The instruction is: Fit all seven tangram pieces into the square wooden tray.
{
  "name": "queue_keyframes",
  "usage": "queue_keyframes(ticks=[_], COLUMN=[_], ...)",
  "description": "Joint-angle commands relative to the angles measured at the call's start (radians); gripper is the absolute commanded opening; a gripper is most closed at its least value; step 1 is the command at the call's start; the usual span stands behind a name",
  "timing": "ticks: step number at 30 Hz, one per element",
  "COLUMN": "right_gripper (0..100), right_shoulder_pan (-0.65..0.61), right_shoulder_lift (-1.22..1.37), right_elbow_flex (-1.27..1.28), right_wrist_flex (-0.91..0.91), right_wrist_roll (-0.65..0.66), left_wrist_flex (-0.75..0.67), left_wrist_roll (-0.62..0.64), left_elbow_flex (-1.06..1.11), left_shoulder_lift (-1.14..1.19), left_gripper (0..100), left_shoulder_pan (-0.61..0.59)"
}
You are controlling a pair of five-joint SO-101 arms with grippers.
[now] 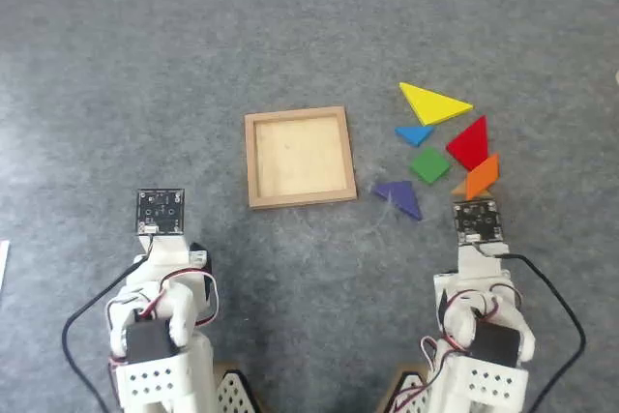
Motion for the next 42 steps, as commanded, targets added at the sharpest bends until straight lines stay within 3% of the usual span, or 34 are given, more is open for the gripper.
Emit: queue_keyframes(ticks=[1, 4, 8, 12, 22, 32, 37, 42], right_gripper=[1.9, 2.0, 1.8, 2.0, 2.0, 3.0, 12.6, 13.9], right_shoulder_pan=[-0.059, -0.013, 0.108, 0.117, -0.062, -0.199, -0.199, -0.197], right_shoulder_lift=[-0.013, -0.013, -0.001, 0.045, 0.773, 1.342, 1.537, 1.713], right_elbow_flex=[0.018, -0.012, -0.198, -0.402, -0.787, -1.169, -1.332, -1.442], right_wrist_flex=[0.008, -0.005, -0.140, -0.113, -0.130, -0.131, -0.131, -0.162], right_wrist_roll=[0.000, 0.066, 0.388, 0.195, 0.087, -0.187, -0.267, -0.245], left_wrist_flex=[0.003, 0.003, 0.003, 0.003, 0.003, 0.003, 0.003, 0.003], left_wrist_roll=[0.000, 0.000, 0.000, 0.000, 0.000, 0.000, 0.000, 0.000], left_elbow_flex=[-0.012, -0.012, -0.012, -0.012, -0.012, -0.012, -0.012, -0.012], left_shoulder_lift=[-0.018, -0.018, -0.018, -0.018, -0.018, -0.018, -0.018, -0.018], left_gripper=[8, 8, 8, 8, 8, 8, 8, 8], left_shoulder_pan=[0.003, 0.003, 0.003, 0.003, 0.003, 0.003, 0.003, 0.003])
